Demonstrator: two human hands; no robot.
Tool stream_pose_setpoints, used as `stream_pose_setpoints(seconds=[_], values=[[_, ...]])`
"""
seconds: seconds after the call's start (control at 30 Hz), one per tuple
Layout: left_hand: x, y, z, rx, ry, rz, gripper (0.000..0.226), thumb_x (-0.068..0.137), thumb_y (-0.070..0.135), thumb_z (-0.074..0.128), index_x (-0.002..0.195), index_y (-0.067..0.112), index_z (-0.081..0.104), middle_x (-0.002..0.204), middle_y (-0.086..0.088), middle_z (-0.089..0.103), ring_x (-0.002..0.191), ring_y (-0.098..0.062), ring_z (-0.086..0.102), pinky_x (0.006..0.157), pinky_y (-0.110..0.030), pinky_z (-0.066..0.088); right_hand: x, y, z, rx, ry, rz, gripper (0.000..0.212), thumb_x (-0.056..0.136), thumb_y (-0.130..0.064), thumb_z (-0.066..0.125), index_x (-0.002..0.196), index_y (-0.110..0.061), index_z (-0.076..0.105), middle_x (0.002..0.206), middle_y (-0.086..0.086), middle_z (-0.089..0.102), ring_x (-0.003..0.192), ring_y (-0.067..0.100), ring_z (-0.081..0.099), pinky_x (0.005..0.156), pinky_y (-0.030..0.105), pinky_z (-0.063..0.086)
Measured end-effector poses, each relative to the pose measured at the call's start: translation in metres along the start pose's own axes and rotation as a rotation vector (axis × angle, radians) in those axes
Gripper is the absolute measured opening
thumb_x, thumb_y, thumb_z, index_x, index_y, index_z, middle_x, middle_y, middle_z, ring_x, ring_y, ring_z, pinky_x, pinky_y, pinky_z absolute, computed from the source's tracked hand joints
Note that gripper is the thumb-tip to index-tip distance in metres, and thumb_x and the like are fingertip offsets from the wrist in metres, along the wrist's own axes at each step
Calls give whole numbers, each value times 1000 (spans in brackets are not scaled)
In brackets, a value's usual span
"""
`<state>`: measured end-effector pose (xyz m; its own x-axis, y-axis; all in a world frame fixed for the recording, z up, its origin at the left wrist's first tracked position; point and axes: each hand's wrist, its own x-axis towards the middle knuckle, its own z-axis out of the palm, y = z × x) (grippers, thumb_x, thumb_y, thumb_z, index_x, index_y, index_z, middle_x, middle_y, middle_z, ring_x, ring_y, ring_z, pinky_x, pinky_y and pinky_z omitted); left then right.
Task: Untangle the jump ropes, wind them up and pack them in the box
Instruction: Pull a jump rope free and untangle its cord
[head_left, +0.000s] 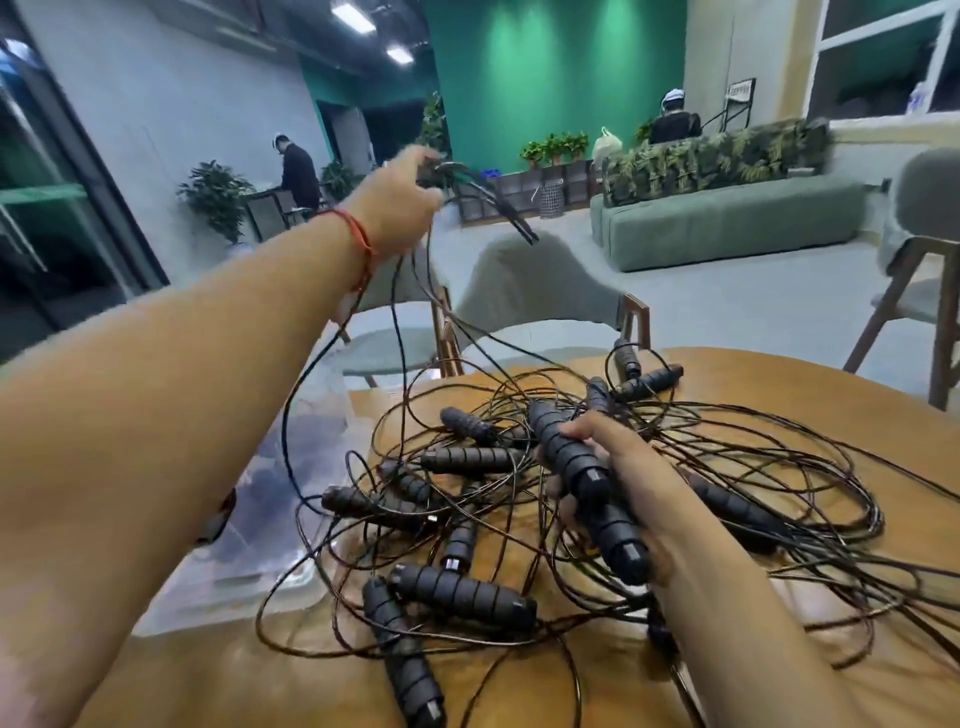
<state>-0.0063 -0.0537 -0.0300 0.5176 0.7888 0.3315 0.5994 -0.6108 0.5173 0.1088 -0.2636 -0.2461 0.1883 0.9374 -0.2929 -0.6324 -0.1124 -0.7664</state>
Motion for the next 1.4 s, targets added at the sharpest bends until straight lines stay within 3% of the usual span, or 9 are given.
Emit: stream_pose_setpoints(seconds=[0.07, 0.17, 0.67, 0.8, 0.9, 0.97, 1.13, 1.3, 1.4], values=[[27, -8, -4, 113, -24, 105, 82, 101, 22, 65, 168, 15, 17, 171, -15, 26, 149, -30, 38, 124, -41, 31, 1, 2, 1, 3, 9, 19, 55, 88, -27, 71, 133, 2, 59, 80, 14, 66, 55, 19, 59, 42, 26, 51], [43, -23, 15, 471, -99, 140, 76, 104, 26, 61, 167, 13, 21, 172, -13, 26, 157, -33, 28, 128, -44, 23, 7, 3, -3, -40, 18, 27, 57, 89, -29, 71, 136, 0, 58, 84, 16, 65, 58, 21, 58, 44, 27, 51], [-11, -68, 52, 597, -359, 36, 45, 112, 34, 43, 153, 17, 47, 153, -12, 54, 138, -32, 51, 117, -45, 38, -1, 14, 9, -164, 54, 57, 61, 83, -36, 75, 133, -3, 62, 89, 13, 67, 58, 19, 61, 49, 28, 52], [-30, -70, 73, 632, -515, 62, 36, 109, 36, 49, 132, 14, 66, 126, -5, 71, 113, -24, 66, 100, -38, 51, -1, 15, 11, -134, 24, 30, 58, 84, -33, 75, 133, -4, 62, 94, 13, 68, 62, 18, 63, 47, 28, 52], [-41, -89, 96, 629, -596, -57, 33, 105, 38, 58, 121, 12, 69, 100, -4, 77, 89, -21, 77, 79, -35, 65, -4, 14, 13, -87, -19, -9, 48, 89, -27, 71, 130, -5, 62, 103, 14, 69, 72, 19, 63, 49, 26, 53], [-44, -106, 116, 648, -558, -95, 39, 104, 41, 58, 125, 9, 67, 104, -8, 76, 92, -25, 76, 85, -40, 65, -3, 13, 11, -69, -47, -18, 48, 89, -26, 70, 131, -3, 63, 103, 13, 68, 72, 18, 62, 48, 26, 54], [-40, -127, 154, 605, -428, -115, 49, 106, 46, 53, 145, 16, 57, 146, -10, 60, 130, -29, 57, 104, -40, 44, 2, 10, 5, -46, -78, -16, 53, 88, -27, 71, 134, -1, 63, 94, 12, 69, 69, 18, 63, 48, 26, 55], [-4, -129, 164, 517, -463, -119, 28, 103, 30, 63, 121, 13, 74, 118, -9, 72, 101, -24, 64, 90, -35, 51, 9, 15, 8, -59, -115, -51, 43, 86, -22, 68, 127, -9, 68, 102, 10, 71, 68, 17, 61, 46, 26, 52], [31, -112, 137, 481, -320, -165, 34, 100, 12, 64, 133, 6, 67, 107, -10, 74, 89, -25, 68, 82, -40, 58, 12, 19, 9, -100, -122, -50, 30, 92, -19, 63, 120, -16, 73, 92, 7, 69, 66, 17, 60, 46, 26, 50]])
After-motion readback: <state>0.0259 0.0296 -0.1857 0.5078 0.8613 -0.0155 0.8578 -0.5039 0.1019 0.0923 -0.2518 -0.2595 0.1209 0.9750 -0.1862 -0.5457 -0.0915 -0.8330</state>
